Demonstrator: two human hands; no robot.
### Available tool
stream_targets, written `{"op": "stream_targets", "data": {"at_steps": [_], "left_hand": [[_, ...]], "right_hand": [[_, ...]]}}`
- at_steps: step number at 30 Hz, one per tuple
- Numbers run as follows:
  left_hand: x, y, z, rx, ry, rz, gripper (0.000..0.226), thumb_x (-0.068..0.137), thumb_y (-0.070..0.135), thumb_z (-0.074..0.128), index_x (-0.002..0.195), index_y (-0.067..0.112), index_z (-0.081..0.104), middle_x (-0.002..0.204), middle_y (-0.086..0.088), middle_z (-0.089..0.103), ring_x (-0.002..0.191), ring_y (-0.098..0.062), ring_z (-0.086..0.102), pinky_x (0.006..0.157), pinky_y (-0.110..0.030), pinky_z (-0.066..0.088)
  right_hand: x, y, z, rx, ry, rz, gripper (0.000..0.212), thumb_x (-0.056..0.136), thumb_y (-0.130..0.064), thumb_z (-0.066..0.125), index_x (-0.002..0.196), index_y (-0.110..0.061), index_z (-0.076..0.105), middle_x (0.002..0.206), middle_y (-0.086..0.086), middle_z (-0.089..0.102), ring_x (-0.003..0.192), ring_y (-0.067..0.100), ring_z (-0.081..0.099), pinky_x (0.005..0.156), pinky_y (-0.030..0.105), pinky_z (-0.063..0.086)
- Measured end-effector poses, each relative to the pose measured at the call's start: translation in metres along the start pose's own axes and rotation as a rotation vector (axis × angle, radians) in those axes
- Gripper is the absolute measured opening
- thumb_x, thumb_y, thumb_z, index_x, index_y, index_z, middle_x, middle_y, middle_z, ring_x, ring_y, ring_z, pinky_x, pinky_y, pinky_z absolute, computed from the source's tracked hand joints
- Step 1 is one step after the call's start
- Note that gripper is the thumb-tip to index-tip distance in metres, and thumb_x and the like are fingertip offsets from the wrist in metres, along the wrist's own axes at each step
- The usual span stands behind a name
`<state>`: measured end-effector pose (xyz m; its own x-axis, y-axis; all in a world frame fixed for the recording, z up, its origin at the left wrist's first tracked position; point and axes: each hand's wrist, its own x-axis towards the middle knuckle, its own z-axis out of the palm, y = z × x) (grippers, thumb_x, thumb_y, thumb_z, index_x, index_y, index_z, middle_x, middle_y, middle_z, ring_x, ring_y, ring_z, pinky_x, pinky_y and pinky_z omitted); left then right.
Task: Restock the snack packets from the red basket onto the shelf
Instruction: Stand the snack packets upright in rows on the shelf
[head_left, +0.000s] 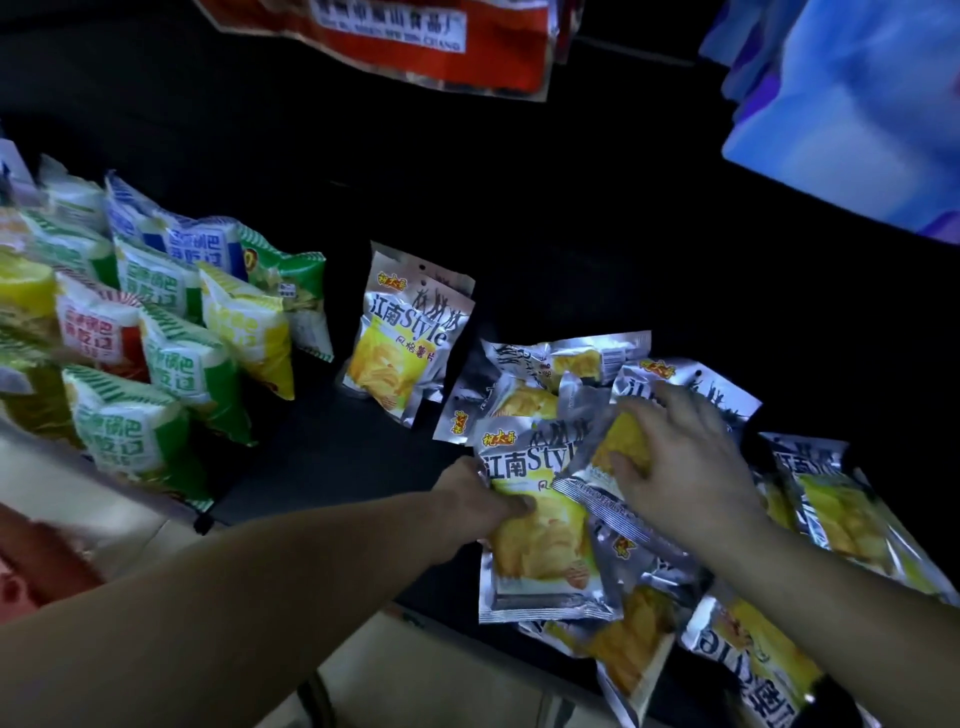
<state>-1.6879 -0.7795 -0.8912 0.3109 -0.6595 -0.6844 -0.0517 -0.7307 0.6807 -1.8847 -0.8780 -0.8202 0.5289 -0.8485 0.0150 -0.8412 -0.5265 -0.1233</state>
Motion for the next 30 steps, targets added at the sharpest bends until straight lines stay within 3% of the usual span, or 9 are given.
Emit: {"op": "stream_targets", "data": {"at_steps": [4, 8, 10, 12, 16, 19, 22, 27, 30], "left_hand": [[0.005, 0.01, -0.011, -0.01, -0.07, 0.008, 0.045, 0.071, 0.031, 0.094, 0.103, 0.012, 0.068, 0.094, -0.014, 0.078, 0.077, -0.024, 0.074, 0.073, -0.045, 0.063], [-0.002, 0.011, -0.029, -0.058, -0.089, 0.092, 0.08, 0.047, 0.045, 0.096, 0.107, 0.005, 0.062, 0.093, -0.019, 0.074, 0.078, -0.026, 0.069, 0.082, -0.051, 0.06], [-0.002, 0.005, -0.039, -0.043, -0.084, 0.136, 0.079, 0.044, 0.049, 0.095, 0.102, 0.007, 0.063, 0.091, -0.015, 0.073, 0.081, -0.027, 0.067, 0.083, -0.049, 0.059], [-0.004, 0.0, -0.051, -0.045, -0.066, 0.175, 0.07, 0.052, 0.046, 0.096, 0.104, 0.009, 0.065, 0.093, -0.012, 0.075, 0.082, -0.028, 0.069, 0.078, -0.047, 0.058], [-0.013, 0.004, -0.071, -0.138, -0.06, 0.238, 0.035, 0.082, 0.011, 0.084, 0.114, 0.013, 0.069, 0.105, -0.007, 0.079, 0.093, -0.03, 0.077, 0.084, -0.055, 0.062], [-0.014, 0.011, -0.079, -0.135, -0.044, 0.29, 0.025, 0.087, 0.001, 0.075, 0.108, 0.013, 0.067, 0.09, 0.001, 0.08, 0.075, -0.021, 0.074, 0.071, -0.042, 0.057], [-0.015, 0.022, -0.081, -0.123, -0.052, 0.338, 0.026, 0.087, -0.001, 0.074, 0.087, 0.015, 0.055, 0.056, 0.008, 0.06, 0.049, -0.013, 0.056, 0.058, -0.033, 0.045], [-0.022, 0.044, -0.086, -0.191, -0.114, 0.399, 0.037, 0.085, 0.002, 0.076, 0.069, 0.025, 0.052, 0.061, -0.003, 0.044, 0.051, -0.02, 0.042, 0.048, -0.031, 0.034], [-0.019, 0.05, -0.082, -0.278, -0.092, 0.388, 0.04, 0.087, 0.004, 0.073, 0.065, 0.024, 0.046, 0.06, 0.001, 0.043, 0.053, -0.02, 0.043, 0.049, -0.031, 0.031]], "right_hand": [[0.009, 0.014, 0.004, -0.04, -0.154, 0.166, 0.088, 0.089, -0.065, 0.06, 0.161, -0.029, 0.021, 0.169, 0.007, 0.017, 0.156, 0.03, 0.008, 0.127, 0.047, 0.012], [0.01, 0.02, 0.007, 0.09, -0.197, 0.241, 0.101, 0.084, -0.075, 0.059, 0.162, -0.028, 0.016, 0.17, 0.004, 0.016, 0.157, 0.027, 0.011, 0.126, 0.046, 0.018], [0.011, 0.021, 0.005, 0.133, -0.204, 0.314, 0.112, 0.076, -0.082, 0.061, 0.162, -0.03, 0.013, 0.172, 0.005, 0.005, 0.157, 0.029, 0.008, 0.125, 0.05, 0.021], [0.012, 0.021, 0.004, 0.199, -0.25, 0.405, 0.124, 0.067, -0.088, 0.064, 0.162, -0.032, 0.007, 0.172, 0.005, 0.001, 0.158, 0.03, 0.006, 0.124, 0.053, 0.024], [0.012, 0.023, 0.003, 0.335, -0.313, 0.557, 0.136, 0.059, -0.088, 0.071, 0.163, -0.033, 0.003, 0.171, 0.006, 0.003, 0.156, 0.035, 0.012, 0.118, 0.053, 0.03], [0.013, 0.023, 0.001, 0.47, -0.322, 0.61, 0.131, 0.06, -0.079, 0.08, 0.162, -0.041, 0.008, 0.171, 0.006, 0.008, 0.152, 0.037, 0.027, 0.116, 0.051, 0.036], [0.009, 0.024, 0.004, 0.539, -0.267, 0.549, 0.118, 0.062, -0.065, 0.089, 0.159, -0.042, 0.025, 0.169, 0.001, 0.018, 0.148, 0.033, 0.035, 0.115, 0.049, 0.042], [-0.011, 0.011, -0.005, 0.331, -0.247, 0.292, 0.083, 0.073, -0.057, 0.084, 0.147, -0.039, 0.049, 0.168, -0.006, 0.017, 0.15, 0.023, 0.03, 0.113, 0.034, 0.039], [-0.016, 0.015, -0.006, 0.391, -0.262, 0.287, 0.064, 0.081, -0.042, 0.084, 0.14, -0.033, 0.06, 0.159, -0.006, 0.026, 0.122, 0.019, 0.054, 0.073, -0.002, 0.042]]}}
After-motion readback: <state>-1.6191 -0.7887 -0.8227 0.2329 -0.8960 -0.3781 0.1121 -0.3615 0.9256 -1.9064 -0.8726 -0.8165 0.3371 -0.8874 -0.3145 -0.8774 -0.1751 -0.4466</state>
